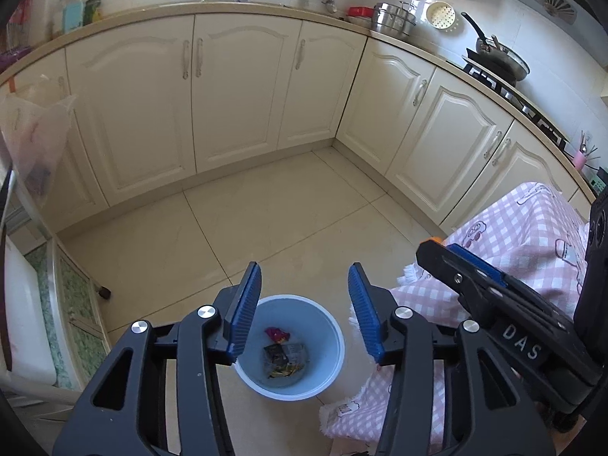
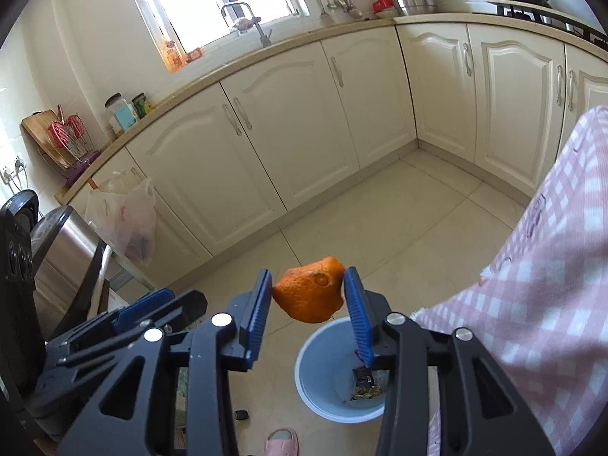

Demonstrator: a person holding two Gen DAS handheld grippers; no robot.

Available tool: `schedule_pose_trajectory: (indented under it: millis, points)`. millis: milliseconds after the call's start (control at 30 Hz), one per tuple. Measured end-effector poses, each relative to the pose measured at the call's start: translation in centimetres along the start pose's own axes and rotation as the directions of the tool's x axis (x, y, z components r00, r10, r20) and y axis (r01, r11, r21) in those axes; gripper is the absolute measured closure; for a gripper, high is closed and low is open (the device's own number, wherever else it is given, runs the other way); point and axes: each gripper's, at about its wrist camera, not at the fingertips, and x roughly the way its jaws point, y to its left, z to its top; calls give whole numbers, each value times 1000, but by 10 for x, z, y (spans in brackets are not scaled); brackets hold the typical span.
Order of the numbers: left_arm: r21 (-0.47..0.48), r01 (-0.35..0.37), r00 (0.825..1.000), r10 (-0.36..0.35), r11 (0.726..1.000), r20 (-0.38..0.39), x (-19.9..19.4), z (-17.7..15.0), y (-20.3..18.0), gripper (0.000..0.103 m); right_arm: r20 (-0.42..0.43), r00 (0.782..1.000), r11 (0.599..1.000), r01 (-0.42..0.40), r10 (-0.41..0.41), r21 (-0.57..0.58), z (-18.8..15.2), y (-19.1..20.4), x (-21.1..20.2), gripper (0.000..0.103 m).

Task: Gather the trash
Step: 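Carry both items over the blue bucket and open both tools to drop them, then grasp the orange-white bread bag with the left tool while the right tool grasps the white tissue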

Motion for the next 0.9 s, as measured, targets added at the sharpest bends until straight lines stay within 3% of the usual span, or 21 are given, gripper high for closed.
schedule_pose_trajectory:
  millis: [67, 300, 500, 700, 900]
  points:
    - [-8, -6, 1000, 6, 1000, 17, -10, 3, 2, 56, 18, 1000, 1000, 9, -9, -9, 5, 5, -3, 49]
    - [18, 14, 996, -16, 1000, 87, -55, 10, -15, 54, 80, 995, 998, 53, -52, -15, 14, 10, -47, 47]
    - [82, 95, 985, -106, 992, 137, -94, 9, -57, 51, 189, 966, 984, 179, -177, 3, 13, -5, -127, 45]
    - [200, 241, 956, -268, 950, 117, -119, -2, -131, 47, 295, 895, 941, 330, -336, 70, -4, -44, -227, 43]
    - [315, 383, 910, -414, 868, 36, -131, -26, -218, 45, 323, 823, 884, 433, -467, 174, -27, -98, -299, 42]
